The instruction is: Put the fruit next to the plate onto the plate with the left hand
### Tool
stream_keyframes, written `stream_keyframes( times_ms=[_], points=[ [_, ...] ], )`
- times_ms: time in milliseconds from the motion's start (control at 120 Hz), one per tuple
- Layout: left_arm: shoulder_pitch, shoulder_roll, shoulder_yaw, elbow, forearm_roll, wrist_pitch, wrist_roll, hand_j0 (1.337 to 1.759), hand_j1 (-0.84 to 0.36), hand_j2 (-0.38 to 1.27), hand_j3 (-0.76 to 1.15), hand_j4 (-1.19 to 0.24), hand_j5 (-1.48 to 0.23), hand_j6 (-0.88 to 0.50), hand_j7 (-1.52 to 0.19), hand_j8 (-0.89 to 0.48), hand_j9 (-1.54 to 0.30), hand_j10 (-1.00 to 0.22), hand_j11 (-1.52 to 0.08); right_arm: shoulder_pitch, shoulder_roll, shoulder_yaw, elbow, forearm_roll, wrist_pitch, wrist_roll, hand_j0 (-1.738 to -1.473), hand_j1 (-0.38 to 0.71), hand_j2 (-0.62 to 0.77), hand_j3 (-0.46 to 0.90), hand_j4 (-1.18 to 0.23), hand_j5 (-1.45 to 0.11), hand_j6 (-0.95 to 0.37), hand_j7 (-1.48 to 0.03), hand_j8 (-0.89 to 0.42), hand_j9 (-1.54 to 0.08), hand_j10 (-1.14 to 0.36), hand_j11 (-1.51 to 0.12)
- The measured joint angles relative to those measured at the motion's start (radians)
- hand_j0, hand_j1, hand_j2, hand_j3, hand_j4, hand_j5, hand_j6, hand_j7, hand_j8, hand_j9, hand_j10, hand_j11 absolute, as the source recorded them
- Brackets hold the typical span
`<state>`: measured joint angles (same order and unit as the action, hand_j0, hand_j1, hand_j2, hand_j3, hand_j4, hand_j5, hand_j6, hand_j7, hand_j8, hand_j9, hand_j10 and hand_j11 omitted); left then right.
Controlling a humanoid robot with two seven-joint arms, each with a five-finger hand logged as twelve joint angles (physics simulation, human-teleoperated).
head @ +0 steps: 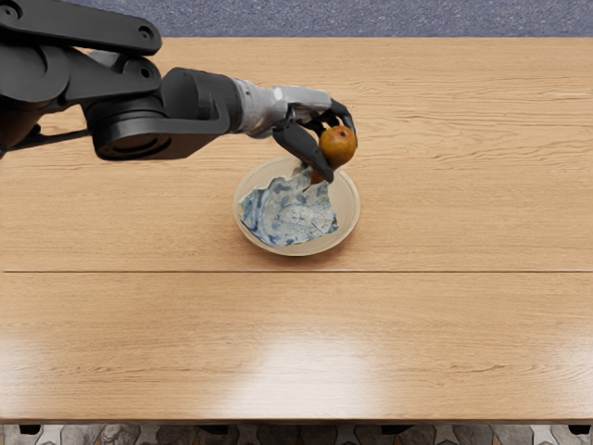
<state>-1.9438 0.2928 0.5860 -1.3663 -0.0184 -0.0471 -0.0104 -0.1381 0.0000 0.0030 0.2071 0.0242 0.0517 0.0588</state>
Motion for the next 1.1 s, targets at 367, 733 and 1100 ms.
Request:
stream_keyframes(
  times_ms=[367, 733, 1100],
  points=[
    [0.063, 0.01, 0.029, 0.036, -0.003, 0.009, 0.005, 1.633, -0.53, 0.39, 0.0, -0.31, -1.19, -0.26, -1.2, -0.34, -1.21, -0.83, -1.23, 0.0, 0.0, 0.0, 0.0, 0.0, 0.0, 0.0, -1.658, -0.34, 0.0, 0.0, -0.01, -0.01, -0.01, -0.01, -0.01, -0.01, -0.01, -0.01],
    [0.071, 0.017, 0.062, 0.039, -0.007, 0.012, -0.002, 1.647, -0.2, 0.18, 0.0, -0.3, -0.75, -0.26, -0.75, -0.3, -0.76, -0.54, -0.77, 0.0, 0.0, 0.0, 0.0, 0.0, 0.0, 0.0, -1.658, -0.34, 0.0, 0.0, -0.01, -0.01, -0.01, -0.01, -0.01, -0.01, -0.01, -0.01],
    [0.111, 0.375, 0.048, 0.004, -0.015, -0.186, 0.0, 1.656, 0.25, 0.03, 0.0, -0.06, -0.13, -0.05, -0.13, -0.06, -0.14, -0.1, -0.14, 0.0, 0.0, 0.0, 0.0, 0.0, 0.0, 0.0, -1.658, -0.34, 0.0, 0.0, -0.01, -0.01, -0.01, -0.01, -0.01, -0.01, -0.01, -0.01]
  ],
)
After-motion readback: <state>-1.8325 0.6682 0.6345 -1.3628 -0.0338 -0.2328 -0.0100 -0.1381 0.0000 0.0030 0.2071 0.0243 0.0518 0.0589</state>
